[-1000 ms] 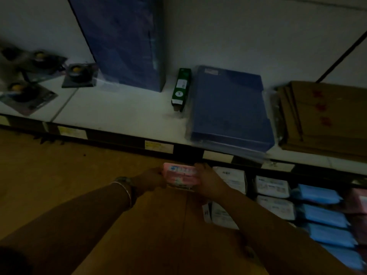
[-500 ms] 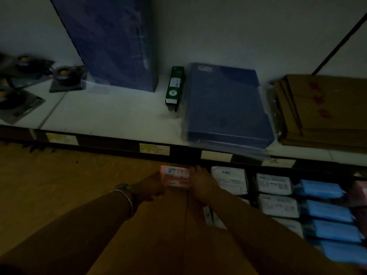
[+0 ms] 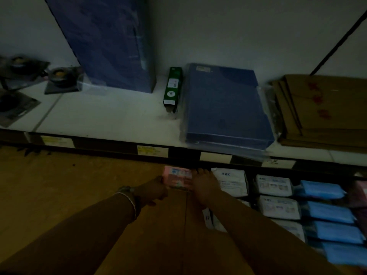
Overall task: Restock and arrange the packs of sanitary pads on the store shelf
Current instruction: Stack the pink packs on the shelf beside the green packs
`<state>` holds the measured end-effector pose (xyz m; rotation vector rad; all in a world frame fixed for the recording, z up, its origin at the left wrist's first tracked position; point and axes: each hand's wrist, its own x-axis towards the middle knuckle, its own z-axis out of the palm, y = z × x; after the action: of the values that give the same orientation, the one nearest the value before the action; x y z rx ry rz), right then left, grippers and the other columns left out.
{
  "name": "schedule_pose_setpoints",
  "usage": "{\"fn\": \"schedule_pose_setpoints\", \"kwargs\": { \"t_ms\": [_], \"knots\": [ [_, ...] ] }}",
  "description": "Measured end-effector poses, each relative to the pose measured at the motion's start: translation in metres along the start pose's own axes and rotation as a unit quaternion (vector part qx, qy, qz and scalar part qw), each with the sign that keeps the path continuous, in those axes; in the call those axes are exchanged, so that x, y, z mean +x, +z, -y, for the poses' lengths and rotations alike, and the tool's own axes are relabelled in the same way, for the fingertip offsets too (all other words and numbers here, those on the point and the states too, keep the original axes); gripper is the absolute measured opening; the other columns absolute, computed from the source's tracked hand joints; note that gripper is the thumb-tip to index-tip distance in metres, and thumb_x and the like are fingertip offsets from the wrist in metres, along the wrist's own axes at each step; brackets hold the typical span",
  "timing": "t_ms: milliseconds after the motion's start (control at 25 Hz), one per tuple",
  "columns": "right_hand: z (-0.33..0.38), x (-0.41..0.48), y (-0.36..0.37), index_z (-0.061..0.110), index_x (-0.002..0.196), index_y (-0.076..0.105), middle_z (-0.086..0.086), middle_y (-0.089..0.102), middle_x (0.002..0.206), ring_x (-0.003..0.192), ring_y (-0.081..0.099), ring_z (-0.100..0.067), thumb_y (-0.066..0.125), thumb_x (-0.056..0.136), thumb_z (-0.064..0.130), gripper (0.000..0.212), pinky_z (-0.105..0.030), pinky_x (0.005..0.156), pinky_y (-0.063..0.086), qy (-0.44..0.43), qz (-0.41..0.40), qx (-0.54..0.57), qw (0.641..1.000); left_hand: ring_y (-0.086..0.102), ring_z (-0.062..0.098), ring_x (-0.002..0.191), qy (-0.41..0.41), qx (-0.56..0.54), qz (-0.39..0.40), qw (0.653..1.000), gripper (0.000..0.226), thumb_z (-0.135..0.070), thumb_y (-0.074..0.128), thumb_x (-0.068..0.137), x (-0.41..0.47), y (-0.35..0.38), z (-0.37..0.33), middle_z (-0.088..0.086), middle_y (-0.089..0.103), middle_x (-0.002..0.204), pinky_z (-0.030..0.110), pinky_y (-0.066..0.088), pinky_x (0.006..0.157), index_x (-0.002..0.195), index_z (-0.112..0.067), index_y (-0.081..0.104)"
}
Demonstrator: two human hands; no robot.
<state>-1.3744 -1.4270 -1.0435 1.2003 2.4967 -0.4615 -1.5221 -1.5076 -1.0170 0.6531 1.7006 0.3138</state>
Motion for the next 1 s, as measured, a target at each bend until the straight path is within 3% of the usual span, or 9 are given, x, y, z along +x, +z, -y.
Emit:
{"fn": "schedule_pose_setpoints", "kwargs": {
  "t_ms": [280, 360, 480, 560, 640, 720, 840, 1000],
  "knots": [
    [-0.002, -0.001, 0.001, 0.008, 0.144, 0.026, -0.015, 0.036, 0.142, 0.129, 0.036, -0.029, 0.046, 0.095, 0.02, 0.054, -0.034, 0.107, 0.029, -0.012, -0.009, 0.023, 1.0, 0.047, 0.029, 0.121, -0.01, 0.039, -0.009, 0.999, 0.062, -0.002, 0.046, 0.093, -0.012, 0.002, -0.006, 0.016, 0.037, 0.142, 0.041, 0.042, 0.096, 0.146, -0.02, 0.018],
    [-0.003, -0.005, -0.002, 0.008, 0.141, 0.031, -0.015, 0.039, 0.139, 0.126, 0.038, -0.029, 0.051, 0.092, 0.019, 0.054, -0.033, 0.105, 0.032, -0.026, -0.012, 0.016, 0.999, 0.051, 0.027, 0.11, -0.008, 0.049, -0.022, 0.999, 0.061, -0.003, 0.047, 0.094, -0.017, 0.002, -0.009, 0.017, 0.042, 0.138, 0.038, 0.045, 0.089, 0.146, -0.017, 0.019],
    [-0.005, -0.012, -0.011, 0.008, 0.133, 0.043, -0.015, 0.044, 0.132, 0.119, 0.044, -0.028, 0.055, 0.09, 0.019, 0.046, -0.032, 0.096, 0.037, -0.05, -0.037, 0.01, 0.998, 0.049, 0.022, 0.086, 0.032, 0.056, -0.086, 0.994, 0.046, -0.002, 0.045, 0.093, -0.027, 0.004, -0.014, 0.017, 0.053, 0.117, 0.026, 0.042, 0.064, 0.138, -0.005, 0.035],
    [-0.005, -0.017, -0.022, 0.007, 0.123, 0.052, -0.014, 0.049, 0.126, 0.112, 0.049, -0.027, 0.052, 0.092, 0.019, 0.034, -0.031, 0.089, 0.041, -0.063, -0.064, 0.03, 0.995, 0.049, 0.025, 0.087, 0.063, 0.067, -0.139, 0.986, 0.042, -0.001, 0.045, 0.093, -0.035, 0.006, -0.017, 0.021, 0.053, 0.122, 0.025, 0.043, 0.06, 0.134, -0.001, 0.04],
    [-0.005, -0.022, -0.033, 0.004, 0.116, 0.055, -0.015, 0.051, 0.12, 0.106, 0.052, -0.028, 0.05, 0.092, 0.016, 0.027, -0.031, 0.082, 0.045, -0.077, -0.082, 0.074, 0.991, 0.054, 0.032, 0.093, 0.09, 0.081, -0.161, 0.979, 0.039, 0.0, 0.045, 0.093, -0.04, 0.009, -0.019, 0.021, 0.051, 0.128, 0.035, 0.049, 0.074, 0.132, -0.001, 0.045],
    [-0.008, -0.024, -0.041, 0.003, 0.116, 0.056, -0.015, 0.052, 0.119, 0.104, 0.053, -0.028, 0.049, 0.093, 0.014, 0.027, -0.033, 0.082, 0.046, -0.091, -0.096, 0.118, 0.984, 0.054, 0.037, 0.107, 0.111, 0.083, -0.168, 0.976, 0.035, -0.001, 0.048, 0.092, -0.043, 0.016, -0.019, 0.02, 0.052, 0.127, 0.035, 0.047, 0.086, 0.128, -0.002, 0.051],
    [-0.017, -0.023, -0.049, 0.002, 0.118, 0.059, -0.015, 0.054, 0.12, 0.106, 0.054, -0.027, 0.049, 0.093, 0.01, 0.027, -0.031, 0.088, 0.043, -0.104, -0.136, 0.18, 0.969, 0.056, 0.033, 0.1, 0.125, 0.023, -0.185, 0.974, 0.029, 0.001, 0.049, 0.09, -0.04, 0.023, -0.027, 0.02, 0.053, 0.123, 0.03, 0.047, 0.082, 0.117, -0.004, 0.058],
    [-0.013, -0.041, -0.07, -0.002, 0.108, 0.065, -0.019, 0.062, 0.109, 0.099, 0.058, -0.026, 0.052, 0.09, 0.001, 0.022, -0.017, 0.082, 0.038, -0.091, -0.196, 0.308, 0.926, 0.057, 0.025, 0.099, 0.142, -0.047, -0.195, 0.969, 0.025, -0.001, 0.053, 0.089, -0.058, 0.022, -0.05, 0.011, 0.057, 0.115, 0.037, 0.047, 0.095, 0.113, -0.006, 0.06]
  ]
}}
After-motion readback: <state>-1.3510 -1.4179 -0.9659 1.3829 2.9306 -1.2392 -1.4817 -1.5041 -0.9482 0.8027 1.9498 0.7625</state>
